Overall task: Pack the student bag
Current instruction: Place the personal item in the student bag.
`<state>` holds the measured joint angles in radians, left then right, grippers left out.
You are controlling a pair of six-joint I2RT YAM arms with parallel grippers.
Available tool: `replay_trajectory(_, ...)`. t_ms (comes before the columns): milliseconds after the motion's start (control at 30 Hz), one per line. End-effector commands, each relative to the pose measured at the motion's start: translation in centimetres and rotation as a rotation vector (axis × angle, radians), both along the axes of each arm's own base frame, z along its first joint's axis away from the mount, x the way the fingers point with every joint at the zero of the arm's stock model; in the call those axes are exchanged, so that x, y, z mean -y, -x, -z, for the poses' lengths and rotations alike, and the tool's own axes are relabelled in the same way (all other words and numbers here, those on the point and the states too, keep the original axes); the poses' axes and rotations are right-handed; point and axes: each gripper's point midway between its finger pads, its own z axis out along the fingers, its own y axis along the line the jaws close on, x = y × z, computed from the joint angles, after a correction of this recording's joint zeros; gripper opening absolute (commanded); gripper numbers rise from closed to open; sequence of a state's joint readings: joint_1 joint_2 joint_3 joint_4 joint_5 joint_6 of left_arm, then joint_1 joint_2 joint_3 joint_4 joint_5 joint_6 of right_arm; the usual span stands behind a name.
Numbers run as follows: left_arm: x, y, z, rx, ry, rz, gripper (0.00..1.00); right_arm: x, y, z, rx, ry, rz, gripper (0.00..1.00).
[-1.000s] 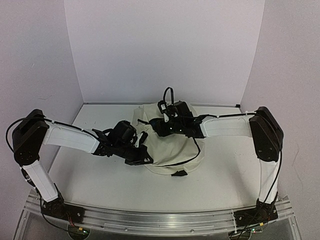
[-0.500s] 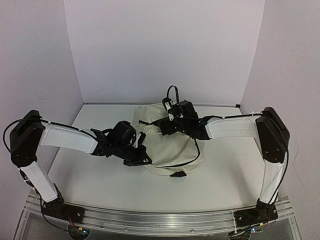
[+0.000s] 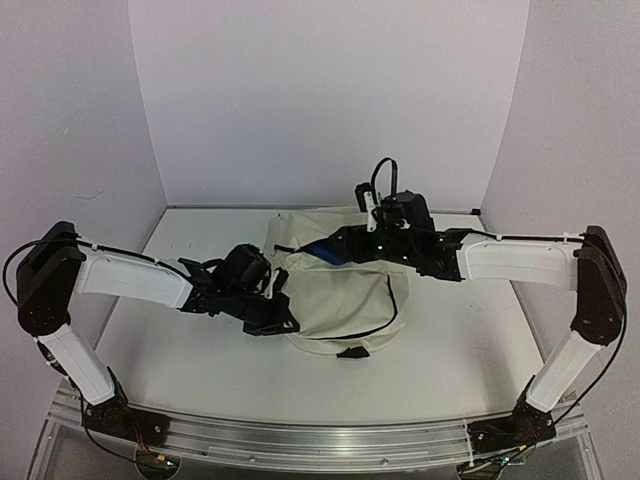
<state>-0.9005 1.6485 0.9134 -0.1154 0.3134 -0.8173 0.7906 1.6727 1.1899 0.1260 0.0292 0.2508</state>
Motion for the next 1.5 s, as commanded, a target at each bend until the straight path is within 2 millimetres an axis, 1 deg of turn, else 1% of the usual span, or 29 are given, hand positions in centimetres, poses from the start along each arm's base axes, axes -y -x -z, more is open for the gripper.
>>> replay_trajectory(0, -1.0, 2.3, 0.5, -0.058, -0.038, 0.039, 0.00, -0.2, 1.0, 3.8, -0.178, -0.060, 0.025, 0.70)
replay_trajectory(33, -1.0, 2.3, 0.5, -0.059, -0.038, 0.038, 0.00, -0.3, 1.0, 4.4, -0.196, -0.064, 0.029, 0.66)
replay_trajectory(133, -1.0, 2.4, 0.5, -0.059, -0.036, 0.035, 0.00, -0.7, 0.8, 5.7, -0.219, -0.056, 0.034, 0.59)
replay_trajectory(300, -1.0, 2.3, 0.6, -0.061, -0.037, 0.033, 0.00, -1.2, 0.2, 6.5, -0.221, -0.056, 0.046, 0.57)
replay_trajectory(367, -1.0, 2.3, 0.6, -0.061, -0.038, 0.031, 0.00, -1.2, -0.2, 7.0, -0.228, -0.054, 0.068, 0.53)
replay_trajectory(533, -1.2, 2.3, 0.7, -0.062, -0.046, 0.022, 0.00, -0.2, -1.5, 8.1, -0.214, -0.029, 0.160, 0.40)
replay_trajectory(600, -1.2, 2.3, 0.8, -0.065, -0.047, 0.022, 0.00, -0.2, -2.2, 8.1, -0.196, -0.031, 0.190, 0.38)
replay_trajectory(700, -1.1, 2.4, 1.0, -0.073, -0.050, 0.027, 0.00, -0.2, -3.4, 7.5, -0.162, -0.057, 0.242, 0.36)
replay_trajectory(767, -1.1, 2.4, 1.1, -0.080, -0.050, 0.030, 0.00, 0.2, -4.4, 7.1, -0.135, -0.067, 0.298, 0.36)
replay_trajectory(867, -1.1, 2.5, 1.2, -0.086, -0.050, 0.027, 0.00, 0.8, -5.7, 6.7, -0.099, -0.069, 0.372, 0.31)
replay_trajectory(967, -1.2, 2.5, 1.2, -0.089, -0.054, 0.023, 0.00, 1.7, -7.2, 6.9, -0.083, -0.067, 0.438, 0.29)
replay_trajectory(1067, -1.2, 2.5, 1.2, -0.089, -0.057, 0.020, 0.00, 2.6, -8.4, 7.3, -0.077, -0.071, 0.490, 0.28)
replay_trajectory(1167, -1.2, 2.4, 1.1, -0.088, -0.057, 0.017, 0.00, 3.3, -9.1, 7.3, -0.066, -0.072, 0.529, 0.28)
replay_trajectory(1267, -1.3, 2.4, 1.0, -0.085, -0.058, 0.014, 0.00, 3.3, -9.6, 7.1, -0.072, -0.083, 0.518, 0.32)
replay_trajectory(1367, -1.6, 2.1, 0.6, -0.067, -0.062, -0.007, 0.00, 2.9, -9.1, 6.4, -0.074, -0.080, 0.467, 0.39)
replay_trajectory(1433, -2.0, 1.8, -0.5, -0.026, -0.048, -0.030, 0.00, 2.5, -8.2, 5.9, -0.079, -0.070, 0.400, 0.49)
replay_trajectory(1467, -2.3, 1.5, -1.1, 0.001, -0.038, -0.041, 0.04, 2.1, -7.5, 6.0, -0.088, -0.059, 0.348, 0.52)
